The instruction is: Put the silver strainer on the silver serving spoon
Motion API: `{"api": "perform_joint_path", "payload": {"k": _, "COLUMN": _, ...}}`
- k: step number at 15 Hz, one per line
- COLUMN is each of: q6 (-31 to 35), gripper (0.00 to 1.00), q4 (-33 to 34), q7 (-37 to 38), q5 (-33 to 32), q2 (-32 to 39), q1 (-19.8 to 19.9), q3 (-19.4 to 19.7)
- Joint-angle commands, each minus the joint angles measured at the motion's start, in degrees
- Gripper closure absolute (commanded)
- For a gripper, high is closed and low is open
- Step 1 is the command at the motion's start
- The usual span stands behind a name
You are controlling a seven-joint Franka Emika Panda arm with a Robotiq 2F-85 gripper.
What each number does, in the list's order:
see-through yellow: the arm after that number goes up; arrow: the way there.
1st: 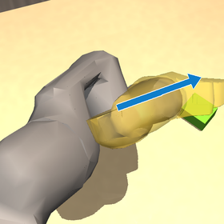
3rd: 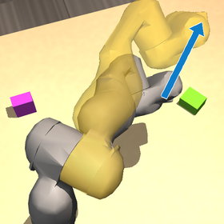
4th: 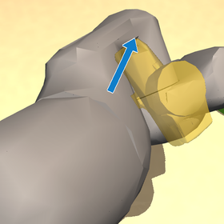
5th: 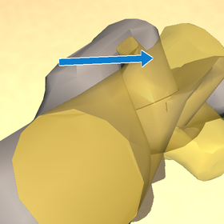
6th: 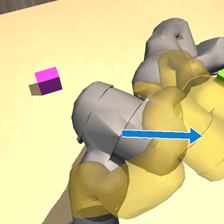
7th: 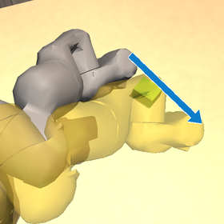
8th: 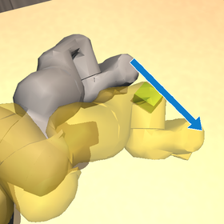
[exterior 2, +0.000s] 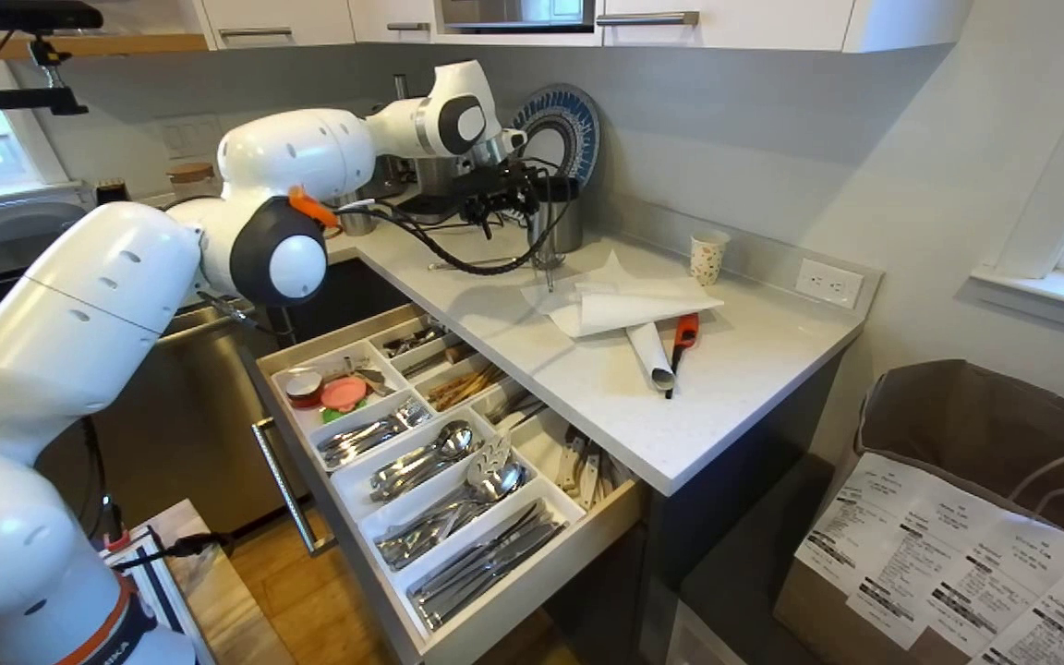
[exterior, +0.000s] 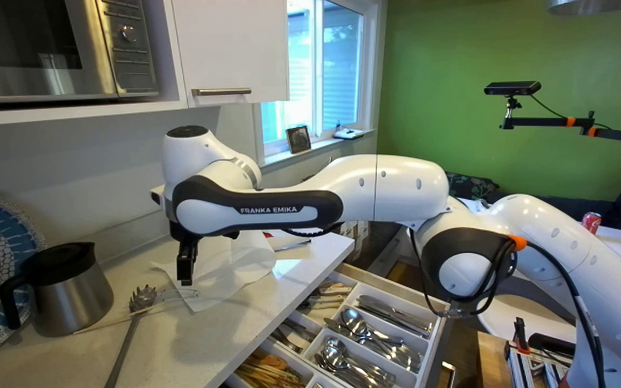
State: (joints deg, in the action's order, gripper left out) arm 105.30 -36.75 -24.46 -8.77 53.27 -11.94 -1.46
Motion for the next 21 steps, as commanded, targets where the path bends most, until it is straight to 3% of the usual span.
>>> {"api": "perform_joint_path", "payload": {"k": 1, "q6": 3.36, "gripper": 0.00, "q4": -5.45, "q7": 3.07, "q5": 3.50, "q2": -3.68, "q1": 2.09, "q3": -1.67}}
{"api": "perform_joint_path", "payload": {"k": 6, "q6": 6.84, "gripper": 0.00, "q4": -17.26, "q7": 14.45, "q5": 5.23, "q2": -10.62, "q1": 2.79, "q3": -0.34}}
{"api": "perform_joint_path", "payload": {"k": 11, "q6": 3.57, "gripper": 0.00, "q4": -29.28, "q7": 28.62, "q5": 2.22, "q2": -17.24, "q1": 0.56, "q3": 2.04}}
{"api": "perform_joint_path", "payload": {"k": 12, "q6": 3.48, "gripper": 0.00, "q4": -20.35, "q7": 23.00, "q5": 3.33, "q2": -11.79, "q1": 2.11, "q3": 0.46}}
{"api": "perform_joint_path", "payload": {"k": 21, "q6": 3.52, "gripper": 0.00, "q4": -20.92, "q7": 23.35, "q5": 3.25, "q2": -12.29, "q1": 2.12, "q3": 0.47}}
